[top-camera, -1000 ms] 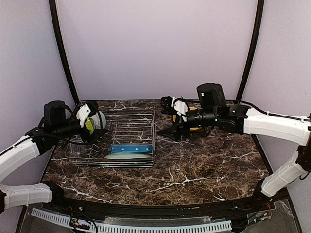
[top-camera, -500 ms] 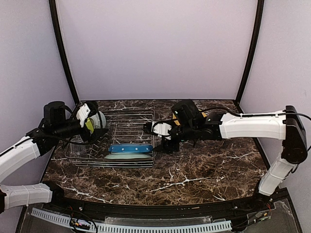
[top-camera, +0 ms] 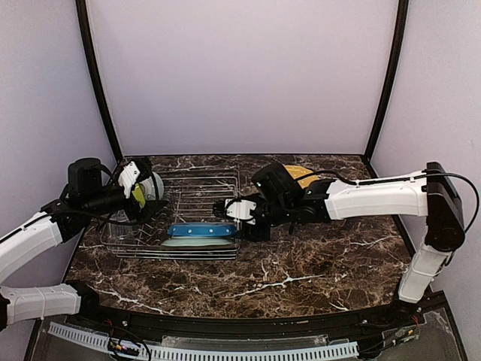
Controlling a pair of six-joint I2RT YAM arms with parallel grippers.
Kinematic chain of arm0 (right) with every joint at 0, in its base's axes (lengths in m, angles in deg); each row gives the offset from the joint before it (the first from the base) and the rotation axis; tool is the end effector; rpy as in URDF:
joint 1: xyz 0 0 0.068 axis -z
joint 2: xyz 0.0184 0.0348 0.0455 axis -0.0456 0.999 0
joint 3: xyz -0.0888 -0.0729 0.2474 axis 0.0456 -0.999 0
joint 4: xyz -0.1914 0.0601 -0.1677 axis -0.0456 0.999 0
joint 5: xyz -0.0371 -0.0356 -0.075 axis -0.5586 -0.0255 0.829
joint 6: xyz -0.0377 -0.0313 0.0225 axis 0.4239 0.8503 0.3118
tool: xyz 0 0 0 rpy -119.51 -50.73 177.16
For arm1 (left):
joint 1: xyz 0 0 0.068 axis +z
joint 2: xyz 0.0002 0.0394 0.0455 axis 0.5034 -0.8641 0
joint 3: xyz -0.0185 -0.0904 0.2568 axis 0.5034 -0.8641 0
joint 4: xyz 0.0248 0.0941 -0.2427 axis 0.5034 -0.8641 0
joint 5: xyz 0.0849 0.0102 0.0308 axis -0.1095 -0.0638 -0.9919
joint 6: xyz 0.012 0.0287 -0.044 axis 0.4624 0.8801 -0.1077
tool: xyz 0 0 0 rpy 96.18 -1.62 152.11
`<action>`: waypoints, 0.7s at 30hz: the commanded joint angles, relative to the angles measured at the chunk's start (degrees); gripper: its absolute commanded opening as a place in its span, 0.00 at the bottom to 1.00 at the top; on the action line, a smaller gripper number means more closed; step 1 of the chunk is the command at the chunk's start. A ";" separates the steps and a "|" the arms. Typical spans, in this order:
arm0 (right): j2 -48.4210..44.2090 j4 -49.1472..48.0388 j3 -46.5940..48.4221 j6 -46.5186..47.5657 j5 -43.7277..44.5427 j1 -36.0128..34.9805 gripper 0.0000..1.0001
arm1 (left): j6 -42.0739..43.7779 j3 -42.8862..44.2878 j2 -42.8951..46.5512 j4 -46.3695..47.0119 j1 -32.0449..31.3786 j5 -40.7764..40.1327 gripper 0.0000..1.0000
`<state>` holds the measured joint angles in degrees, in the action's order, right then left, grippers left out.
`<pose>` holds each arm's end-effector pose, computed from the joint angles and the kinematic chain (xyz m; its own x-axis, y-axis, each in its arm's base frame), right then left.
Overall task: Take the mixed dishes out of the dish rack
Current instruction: Grab the plate from the dish rack.
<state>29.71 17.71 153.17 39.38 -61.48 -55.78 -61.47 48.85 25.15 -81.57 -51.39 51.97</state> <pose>0.2015 0.3339 0.2385 0.2013 -0.7129 -0.6718 -0.9263 0.0845 -0.3672 0.1926 -0.0876 0.2915 0.0733 0.4178 -0.9056 0.6878 0.6364 0.3493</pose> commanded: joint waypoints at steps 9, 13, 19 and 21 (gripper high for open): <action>1.44 -7.77 0.41 0.32 7.70 -2.18 0.49 | -0.79 -1.16 0.83 2.56 -0.04 0.06 0.99; 1.65 -10.36 -0.05 0.80 9.00 -3.23 0.48 | -0.75 -1.22 0.86 2.65 -0.01 0.01 0.99; 3.82 -14.06 0.78 1.57 12.74 -4.89 0.47 | -0.80 -1.15 0.73 2.84 -0.01 -0.08 0.99; 4.60 -14.66 1.31 2.06 13.80 -5.31 0.47 | -0.81 -1.20 0.76 2.84 -0.01 -0.16 0.99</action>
<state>31.92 9.10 153.41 40.45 -52.52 -60.23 -61.52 48.83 25.15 -79.69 -51.39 51.93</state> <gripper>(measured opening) 0.473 0.987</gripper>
